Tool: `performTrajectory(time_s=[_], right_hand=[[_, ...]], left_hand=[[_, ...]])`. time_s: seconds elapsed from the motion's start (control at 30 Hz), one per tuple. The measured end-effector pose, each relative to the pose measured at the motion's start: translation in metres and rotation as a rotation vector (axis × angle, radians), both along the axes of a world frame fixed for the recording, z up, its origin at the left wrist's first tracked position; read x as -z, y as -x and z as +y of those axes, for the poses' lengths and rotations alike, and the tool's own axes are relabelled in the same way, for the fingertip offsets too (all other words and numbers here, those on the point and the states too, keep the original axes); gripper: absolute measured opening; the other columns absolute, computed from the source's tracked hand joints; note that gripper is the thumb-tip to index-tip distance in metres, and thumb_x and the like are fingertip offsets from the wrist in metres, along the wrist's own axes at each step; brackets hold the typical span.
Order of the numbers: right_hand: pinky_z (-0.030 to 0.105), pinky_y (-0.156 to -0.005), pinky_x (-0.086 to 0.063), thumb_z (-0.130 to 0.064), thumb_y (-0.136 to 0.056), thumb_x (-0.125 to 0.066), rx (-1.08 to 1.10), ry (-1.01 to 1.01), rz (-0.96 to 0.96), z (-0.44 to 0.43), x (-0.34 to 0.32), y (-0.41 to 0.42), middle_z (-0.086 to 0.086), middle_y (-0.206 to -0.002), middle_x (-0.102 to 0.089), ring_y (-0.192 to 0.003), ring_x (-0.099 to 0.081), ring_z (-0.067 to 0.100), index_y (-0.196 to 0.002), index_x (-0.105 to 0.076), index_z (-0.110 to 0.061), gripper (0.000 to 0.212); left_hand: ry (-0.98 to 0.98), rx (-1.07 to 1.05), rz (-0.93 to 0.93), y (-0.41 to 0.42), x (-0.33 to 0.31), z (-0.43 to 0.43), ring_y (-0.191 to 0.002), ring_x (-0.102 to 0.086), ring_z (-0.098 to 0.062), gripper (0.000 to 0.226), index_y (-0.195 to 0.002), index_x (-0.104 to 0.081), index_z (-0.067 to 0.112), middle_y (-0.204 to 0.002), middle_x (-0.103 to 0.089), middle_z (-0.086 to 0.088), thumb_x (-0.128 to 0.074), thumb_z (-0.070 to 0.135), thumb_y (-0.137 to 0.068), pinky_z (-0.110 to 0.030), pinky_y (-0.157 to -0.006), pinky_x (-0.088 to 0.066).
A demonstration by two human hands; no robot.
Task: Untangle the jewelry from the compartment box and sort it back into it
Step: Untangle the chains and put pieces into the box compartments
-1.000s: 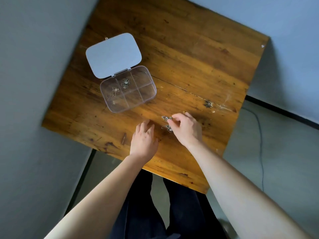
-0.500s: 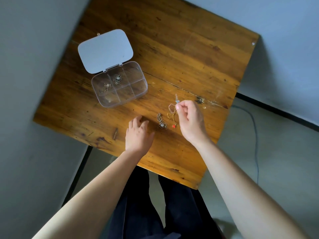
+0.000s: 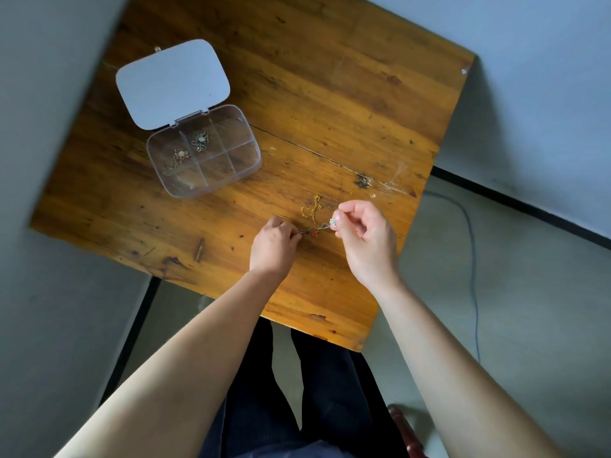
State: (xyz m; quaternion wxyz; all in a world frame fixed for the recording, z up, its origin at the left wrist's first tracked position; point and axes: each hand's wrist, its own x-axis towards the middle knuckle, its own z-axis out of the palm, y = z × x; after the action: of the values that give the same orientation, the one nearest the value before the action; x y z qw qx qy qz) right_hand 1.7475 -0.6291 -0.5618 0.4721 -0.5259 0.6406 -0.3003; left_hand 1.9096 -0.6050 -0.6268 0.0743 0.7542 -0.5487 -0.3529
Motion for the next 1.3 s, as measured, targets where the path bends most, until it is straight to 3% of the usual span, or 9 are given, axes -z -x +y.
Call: performTrajectory(time_s=[0.2,0.3,0.4,0.57,0.73,0.87,1.03,1.17,1.3], right_hand=[[0.042,-0.087,-0.059,-0.016,-0.095,-0.065,-0.061,-0.372,0.067,0.021,0.035,-0.006,-0.006,-0.087,-0.075,-0.081,-0.073,0.011,-0.104,-0.068,-0.024,0.013],[0.032,-0.082,-0.059,-0.02,-0.094,-0.067,-0.111,-0.447,0.198,0.032,0.052,-0.004,-0.005,-0.092,-0.075,-0.083,-0.071,0.008,-0.11,-0.069,-0.022,0.016],[0.013,-0.068,-0.045,-0.022,-0.094,-0.069,-0.042,-0.382,0.36,0.042,0.063,-0.003,-0.003,-0.099,-0.074,-0.083,-0.065,0.008,-0.12,-0.064,-0.021,0.026],[0.027,-0.074,-0.049,-0.026,-0.086,-0.079,-0.072,-0.134,0.487,0.053,0.069,-0.007,0.006,-0.107,-0.059,-0.08,-0.062,0.016,-0.131,-0.062,-0.014,0.049],[0.036,-0.059,-0.061,-0.002,-0.08,-0.083,-0.174,0.177,0.524,0.064,0.072,-0.004,0.015,-0.084,-0.07,-0.065,-0.069,0.029,-0.105,-0.077,0.003,0.027],[0.04,-0.06,-0.059,-0.005,-0.089,-0.074,-0.251,0.112,0.595,0.057,0.071,-0.005,0.017,-0.085,-0.067,-0.068,-0.068,0.035,-0.094,-0.077,0.001,0.008],[0.033,-0.077,-0.05,-0.018,-0.104,-0.052,-0.416,-0.044,0.744,0.048,0.076,-0.009,0.014,-0.104,-0.059,-0.094,-0.062,0.028,-0.106,-0.064,-0.005,0.018],[0.028,-0.073,-0.046,-0.015,-0.103,-0.05,-0.369,-0.042,0.67,0.046,0.067,-0.019,0.013,-0.108,-0.054,-0.091,-0.061,0.027,-0.107,-0.058,-0.007,0.012],[0.029,-0.062,-0.051,-0.001,-0.099,-0.053,-0.288,0.242,0.43,0.031,0.041,-0.047,0.014,-0.108,-0.05,-0.076,-0.056,0.023,-0.1,-0.052,-0.001,0.002]], left_hand=[[-0.02,-0.035,-0.018,-0.012,-0.003,0.014,-0.073,-0.06,-0.033,0.011,-0.089,-0.072,0.005,-0.095,-0.06,-0.012,-0.065,0.014,-0.088,-0.03,-0.066,-0.041],[-0.064,-0.105,-0.043,-0.026,-0.003,0.024,-0.07,-0.052,-0.025,0.006,-0.085,-0.07,0.01,-0.086,-0.054,-0.003,-0.066,0.013,-0.083,-0.027,-0.063,-0.033],[-0.084,-0.217,-0.044,-0.04,-0.003,0.033,-0.071,-0.052,-0.025,0.001,-0.082,-0.063,0.012,-0.081,-0.058,-0.004,-0.064,0.011,-0.081,-0.027,-0.06,-0.031],[-0.066,-0.338,0.02,-0.053,-0.002,0.045,-0.078,-0.059,-0.023,0.01,-0.09,-0.059,0.015,-0.086,-0.064,-0.004,-0.064,0.01,-0.084,-0.024,-0.065,-0.035],[-0.063,-0.351,0.037,-0.059,-0.001,0.052,-0.086,-0.062,-0.022,0.026,-0.111,-0.073,0.018,-0.097,-0.064,-0.006,-0.061,0.014,-0.089,-0.021,-0.073,-0.038],[-0.074,-0.378,0.066,-0.061,-0.004,0.051,-0.082,-0.059,-0.02,0.023,-0.103,-0.077,0.019,-0.102,-0.065,-0.009,-0.061,0.012,-0.088,-0.021,-0.073,-0.039],[-0.033,-0.47,0.133,-0.065,-0.021,0.038,-0.08,-0.062,-0.008,0.017,-0.095,-0.078,0.021,-0.101,-0.067,0.0,-0.072,0.023,-0.079,-0.008,-0.067,-0.038],[0.114,-0.463,0.149,-0.073,-0.048,0.024,-0.076,-0.064,-0.004,0.005,-0.081,-0.073,0.028,-0.089,-0.069,0.006,-0.075,0.024,-0.079,-0.009,-0.068,-0.041],[0.277,-0.652,0.298,-0.089,-0.083,0.008,-0.066,-0.068,-0.003,0.007,-0.076,-0.073,0.029,-0.072,-0.073,0.011,-0.076,0.023,-0.077,-0.021,-0.063,-0.052]])
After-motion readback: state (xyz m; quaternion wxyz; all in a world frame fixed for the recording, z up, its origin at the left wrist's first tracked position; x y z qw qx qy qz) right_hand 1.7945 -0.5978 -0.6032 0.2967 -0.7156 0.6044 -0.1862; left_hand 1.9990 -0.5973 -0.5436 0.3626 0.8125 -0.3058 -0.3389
